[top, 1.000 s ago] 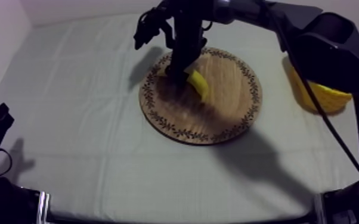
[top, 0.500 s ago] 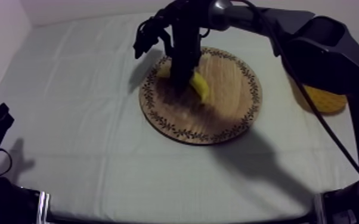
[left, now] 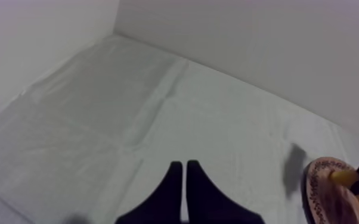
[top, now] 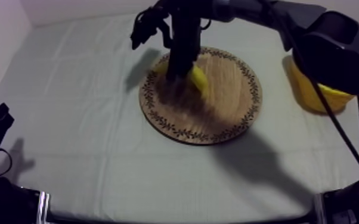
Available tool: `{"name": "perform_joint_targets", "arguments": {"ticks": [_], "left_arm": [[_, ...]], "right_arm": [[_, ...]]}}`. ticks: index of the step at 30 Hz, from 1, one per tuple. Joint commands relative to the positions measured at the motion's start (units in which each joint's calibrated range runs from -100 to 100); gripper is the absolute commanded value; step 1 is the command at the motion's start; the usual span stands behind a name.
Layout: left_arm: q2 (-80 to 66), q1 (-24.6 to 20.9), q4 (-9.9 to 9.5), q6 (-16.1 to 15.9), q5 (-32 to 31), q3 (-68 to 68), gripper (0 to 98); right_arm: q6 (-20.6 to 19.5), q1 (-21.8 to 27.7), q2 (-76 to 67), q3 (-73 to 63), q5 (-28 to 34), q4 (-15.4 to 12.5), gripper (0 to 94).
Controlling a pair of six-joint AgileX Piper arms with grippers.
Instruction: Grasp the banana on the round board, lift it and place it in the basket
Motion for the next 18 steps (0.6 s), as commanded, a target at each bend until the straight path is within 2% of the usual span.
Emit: {"name": "perform_joint_targets", "arguments": {"ticks": [1,12,18], "left_arm": [[0.0,0.01,-0.01,0.01,-0.01,-0.01,0.1],[0.0,0.01,0.02,0.01,-0.01,-0.01,0.1],[0.0,0.01,0.03,0.01,-0.01,-0.01,0.1]], "right_arm": [[-0.13,0.19,-2.58,-0.07,0.17,0.18,16.9],[-0.26,2.02,-13.67,-1.88,5.14,0.95,16.1],[-1.71,3.1,-18.34,-0.17,6.21,1.51,16.9]]}}
